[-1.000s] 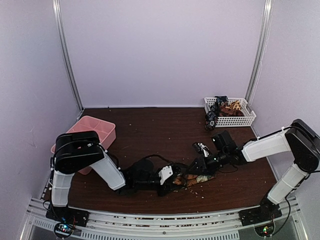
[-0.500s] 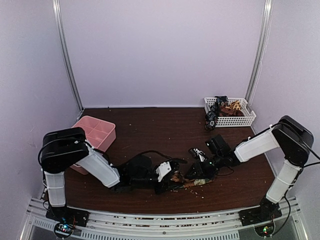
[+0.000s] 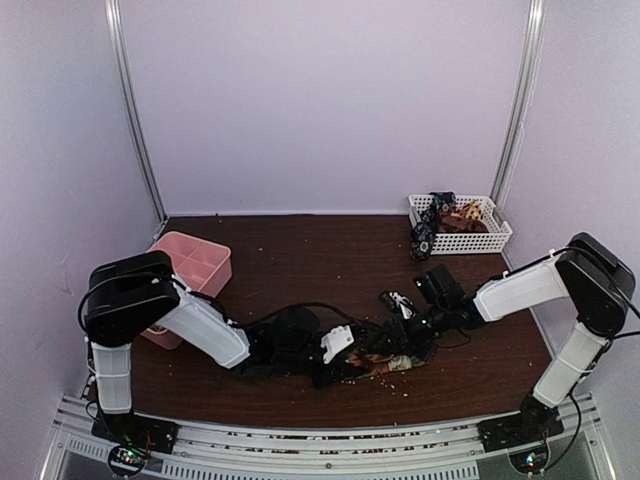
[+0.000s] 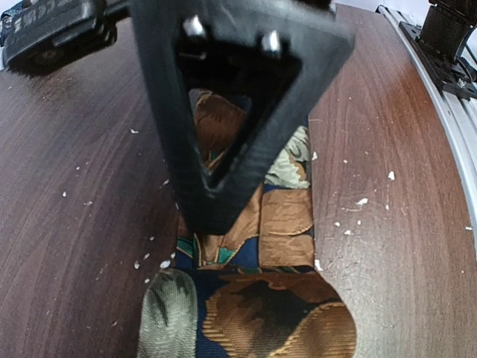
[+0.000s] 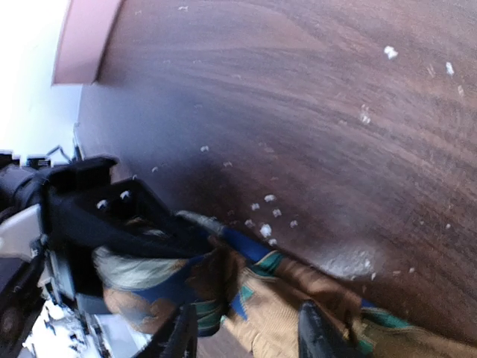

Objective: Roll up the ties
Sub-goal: Roll the tie at the center of the board.

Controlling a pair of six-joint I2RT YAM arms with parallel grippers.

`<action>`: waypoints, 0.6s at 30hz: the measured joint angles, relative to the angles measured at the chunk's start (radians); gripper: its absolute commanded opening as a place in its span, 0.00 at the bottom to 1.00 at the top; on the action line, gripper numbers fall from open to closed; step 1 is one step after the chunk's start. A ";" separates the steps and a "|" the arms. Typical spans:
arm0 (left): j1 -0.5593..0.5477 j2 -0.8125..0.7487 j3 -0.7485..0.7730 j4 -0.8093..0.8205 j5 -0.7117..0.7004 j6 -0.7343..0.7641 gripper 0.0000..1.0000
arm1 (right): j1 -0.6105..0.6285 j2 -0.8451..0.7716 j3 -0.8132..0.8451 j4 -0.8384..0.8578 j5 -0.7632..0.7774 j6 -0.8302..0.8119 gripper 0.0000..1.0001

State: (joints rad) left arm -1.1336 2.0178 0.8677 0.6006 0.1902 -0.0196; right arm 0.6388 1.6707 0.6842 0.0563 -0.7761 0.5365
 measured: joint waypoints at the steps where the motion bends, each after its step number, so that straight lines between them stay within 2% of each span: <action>1: 0.000 0.000 0.007 -0.012 0.001 0.003 0.34 | 0.000 -0.019 -0.002 -0.008 0.002 0.011 0.54; 3: 0.000 0.002 0.019 -0.031 0.002 0.007 0.34 | 0.006 -0.059 -0.004 -0.023 0.004 0.039 0.57; 8: 0.000 0.006 0.042 -0.063 0.005 0.014 0.35 | 0.044 -0.134 -0.003 -0.022 -0.002 0.093 0.55; 18: 0.000 0.007 0.045 -0.071 0.008 0.016 0.35 | 0.108 -0.051 -0.002 -0.002 -0.009 0.150 0.49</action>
State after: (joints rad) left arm -1.1336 2.0247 0.9127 0.5293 0.1982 -0.0032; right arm 0.7471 1.6199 0.6819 0.0544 -0.7853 0.6861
